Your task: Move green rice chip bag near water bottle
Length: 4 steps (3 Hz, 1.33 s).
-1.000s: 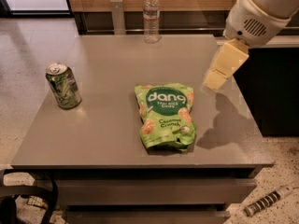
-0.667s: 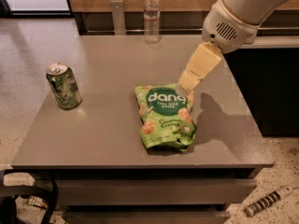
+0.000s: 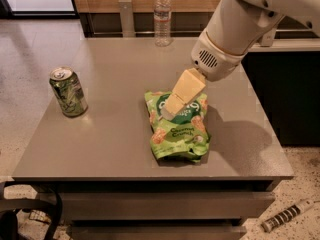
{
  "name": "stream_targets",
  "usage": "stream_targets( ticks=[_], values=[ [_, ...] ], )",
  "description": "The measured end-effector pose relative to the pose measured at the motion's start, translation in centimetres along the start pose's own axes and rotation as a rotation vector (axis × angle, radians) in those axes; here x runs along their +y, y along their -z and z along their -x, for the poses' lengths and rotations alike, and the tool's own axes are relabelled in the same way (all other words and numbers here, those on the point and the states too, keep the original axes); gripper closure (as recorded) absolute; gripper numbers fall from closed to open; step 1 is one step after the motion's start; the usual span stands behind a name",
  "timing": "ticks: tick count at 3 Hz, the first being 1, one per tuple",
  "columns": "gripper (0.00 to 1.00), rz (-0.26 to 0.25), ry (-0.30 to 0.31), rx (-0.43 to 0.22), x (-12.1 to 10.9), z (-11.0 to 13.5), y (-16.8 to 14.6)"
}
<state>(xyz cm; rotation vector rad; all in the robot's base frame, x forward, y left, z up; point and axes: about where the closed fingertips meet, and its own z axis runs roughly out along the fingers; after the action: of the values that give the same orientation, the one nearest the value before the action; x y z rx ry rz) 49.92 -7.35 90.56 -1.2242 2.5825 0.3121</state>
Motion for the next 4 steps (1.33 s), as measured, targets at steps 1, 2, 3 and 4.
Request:
stream_targets(
  ticks=[1, 2, 3, 4],
  values=[
    [0.00, 0.000, 0.000, 0.000, 0.0, 0.0, 0.0],
    [0.00, 0.052, -0.079, 0.056, -0.4, 0.3, -4.2],
    [0.00, 0.055, -0.148, 0.094, -0.7, 0.1, -6.2],
    [0.00, 0.010, -0.217, 0.175, -1.2, -1.2, -7.0]
  ],
)
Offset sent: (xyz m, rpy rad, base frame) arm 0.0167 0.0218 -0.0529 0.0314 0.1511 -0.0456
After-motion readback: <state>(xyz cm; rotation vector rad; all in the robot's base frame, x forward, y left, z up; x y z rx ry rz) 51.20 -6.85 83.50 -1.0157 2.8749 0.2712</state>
